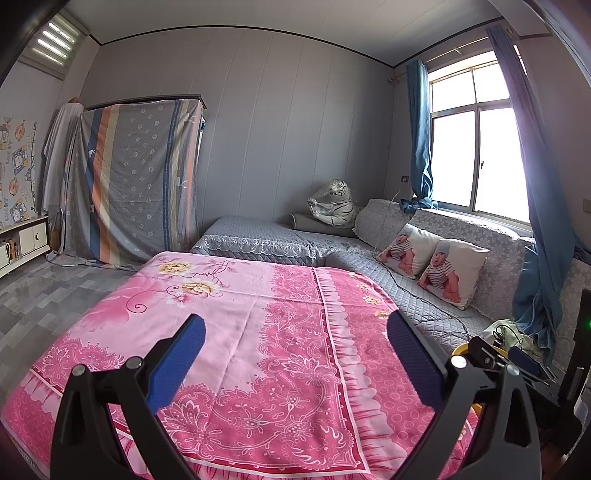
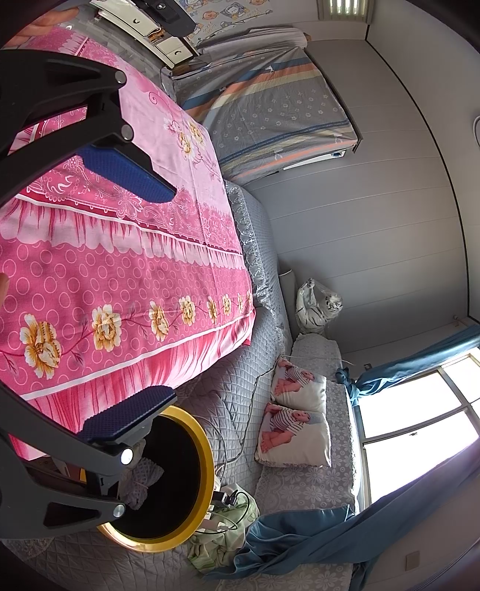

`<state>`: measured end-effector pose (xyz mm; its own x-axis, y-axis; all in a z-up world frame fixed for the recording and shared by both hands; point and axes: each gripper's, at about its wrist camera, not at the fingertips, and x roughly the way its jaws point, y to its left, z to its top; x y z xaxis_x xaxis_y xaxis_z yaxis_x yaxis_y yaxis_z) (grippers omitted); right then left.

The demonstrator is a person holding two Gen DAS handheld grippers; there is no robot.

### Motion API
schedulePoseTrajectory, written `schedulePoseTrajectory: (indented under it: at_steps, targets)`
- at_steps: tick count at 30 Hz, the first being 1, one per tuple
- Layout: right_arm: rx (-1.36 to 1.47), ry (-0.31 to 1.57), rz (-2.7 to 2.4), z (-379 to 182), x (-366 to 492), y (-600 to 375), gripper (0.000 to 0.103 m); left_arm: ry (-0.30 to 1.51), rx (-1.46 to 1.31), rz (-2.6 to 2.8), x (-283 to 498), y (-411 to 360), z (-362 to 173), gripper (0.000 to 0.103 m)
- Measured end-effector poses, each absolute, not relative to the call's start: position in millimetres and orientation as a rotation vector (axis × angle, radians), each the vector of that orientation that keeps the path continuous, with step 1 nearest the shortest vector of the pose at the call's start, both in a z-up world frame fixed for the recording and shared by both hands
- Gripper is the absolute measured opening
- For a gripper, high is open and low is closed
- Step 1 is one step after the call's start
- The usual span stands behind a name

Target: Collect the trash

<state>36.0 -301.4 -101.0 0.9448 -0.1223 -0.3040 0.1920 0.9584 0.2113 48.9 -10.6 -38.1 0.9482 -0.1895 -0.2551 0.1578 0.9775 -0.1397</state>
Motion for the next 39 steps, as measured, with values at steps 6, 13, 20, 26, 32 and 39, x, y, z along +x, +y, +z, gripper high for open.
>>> schedulePoseTrajectory:
  at_steps: [6,13,20,26,32,39]
  targets:
    - [0.241,0.292,-0.162,-101,36,-301,0.095,0.269,-0.12,-0.177,49,-11,-37,0.095]
    - [0.242,0.294,-0.161,-101,36,-302,0.095,0.271,-0.122,-0.179,48,-9,-37,0.095]
    - [0.242,0.294,-0.161,-101,36,-302,0.095,0.27,-0.121,-0.179,48,-9,-37,0.095]
    - [0.243,0.294,-0.162,-101,36,-302,0.095,0.213,-0.098,-0.149,42,-9,-36,0.095]
    - [0.244,0.297,-0.161,-102,36,-301,0.095,0.26,-0.104,-0.16,49,-7,-33,0.095]
    - [0.245,0.296,-0.164,-103,35,-301,0.095,0.274,-0.13,-0.153,53,-2,-35,0.095]
